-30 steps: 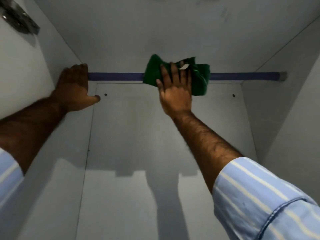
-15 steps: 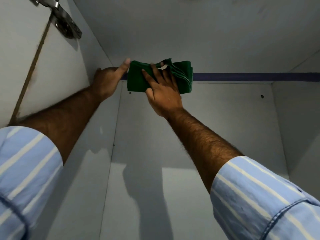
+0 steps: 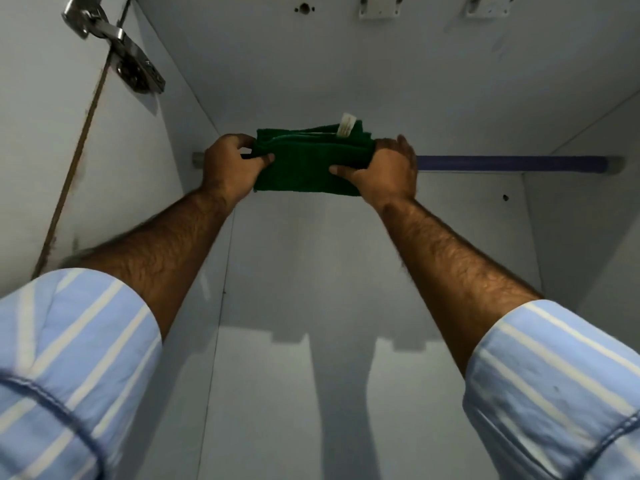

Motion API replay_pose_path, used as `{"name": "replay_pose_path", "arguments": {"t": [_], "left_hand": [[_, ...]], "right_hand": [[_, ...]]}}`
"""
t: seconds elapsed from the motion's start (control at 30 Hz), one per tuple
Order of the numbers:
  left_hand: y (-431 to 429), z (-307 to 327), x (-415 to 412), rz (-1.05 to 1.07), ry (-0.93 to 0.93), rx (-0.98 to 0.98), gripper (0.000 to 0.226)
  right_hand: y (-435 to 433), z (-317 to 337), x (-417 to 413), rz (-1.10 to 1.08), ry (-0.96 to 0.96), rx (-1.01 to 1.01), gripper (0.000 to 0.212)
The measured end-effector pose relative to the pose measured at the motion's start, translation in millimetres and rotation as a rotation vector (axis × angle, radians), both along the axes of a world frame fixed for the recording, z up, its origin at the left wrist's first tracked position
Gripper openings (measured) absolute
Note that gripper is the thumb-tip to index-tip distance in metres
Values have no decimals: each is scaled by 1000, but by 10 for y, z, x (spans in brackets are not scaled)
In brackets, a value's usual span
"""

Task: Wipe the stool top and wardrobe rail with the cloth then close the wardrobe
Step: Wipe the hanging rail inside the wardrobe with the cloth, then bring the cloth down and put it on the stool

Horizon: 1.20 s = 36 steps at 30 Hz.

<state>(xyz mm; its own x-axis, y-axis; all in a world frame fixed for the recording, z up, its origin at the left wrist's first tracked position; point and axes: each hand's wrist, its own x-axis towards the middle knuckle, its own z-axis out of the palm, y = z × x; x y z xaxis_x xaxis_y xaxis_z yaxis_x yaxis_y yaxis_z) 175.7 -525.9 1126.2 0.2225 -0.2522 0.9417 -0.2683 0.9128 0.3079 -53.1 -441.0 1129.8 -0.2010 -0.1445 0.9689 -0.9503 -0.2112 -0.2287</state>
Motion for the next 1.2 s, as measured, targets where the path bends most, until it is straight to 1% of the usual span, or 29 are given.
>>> {"name": "replay_pose_path", "arguments": {"t": [0.1, 0.2, 0.23, 0.3, 0.37, 0.4, 0.5, 0.57, 0.67, 0.8, 0.97, 1.1, 1.2], "left_hand": [[45, -76, 15, -145, 45, -42, 40], [154, -141, 40, -335, 76, -45, 24], [220, -183, 61, -402, 88, -19, 19], [335, -269, 78, -517, 103, 45, 18], [475, -433, 72, -615, 96, 112, 18], [536, -549, 48, -649, 87, 141, 18], [690, -1010, -94, -732, 84, 235, 15], [797, -1405, -225, -783, 116, 313, 14], [974, -2173, -476, -843, 155, 457, 13], [1350, -3397, -779, -838, 179, 684, 11], [1945, -4986, -1018, -794, 55, 931, 10], [2511, -6282, -1240, -809, -99, 1130, 7], [2952, -7172, -1404, -827, -165, 1258, 11]], "right_hand": [[152, 7, -20, 223, -61, 27, 68], [323, -2, 22, 522, -122, 50, 43], [408, -33, 41, 633, -158, 77, 41], [559, -119, 50, 855, -263, 135, 47], [737, -286, 54, 961, -395, 187, 53], [810, -399, 43, 979, -456, 210, 50], [991, -850, -38, 998, -658, 246, 39], [1114, -1236, -105, 966, -775, 254, 37], [1300, -1966, -227, 913, -921, 267, 37], [1707, -3169, -334, 807, -1080, 279, 21], [2379, -4807, -461, 675, -1289, 317, 6], [3069, -6176, -569, 539, -1523, 313, 14], [3578, -7114, -557, 425, -1742, 222, 21]]}}
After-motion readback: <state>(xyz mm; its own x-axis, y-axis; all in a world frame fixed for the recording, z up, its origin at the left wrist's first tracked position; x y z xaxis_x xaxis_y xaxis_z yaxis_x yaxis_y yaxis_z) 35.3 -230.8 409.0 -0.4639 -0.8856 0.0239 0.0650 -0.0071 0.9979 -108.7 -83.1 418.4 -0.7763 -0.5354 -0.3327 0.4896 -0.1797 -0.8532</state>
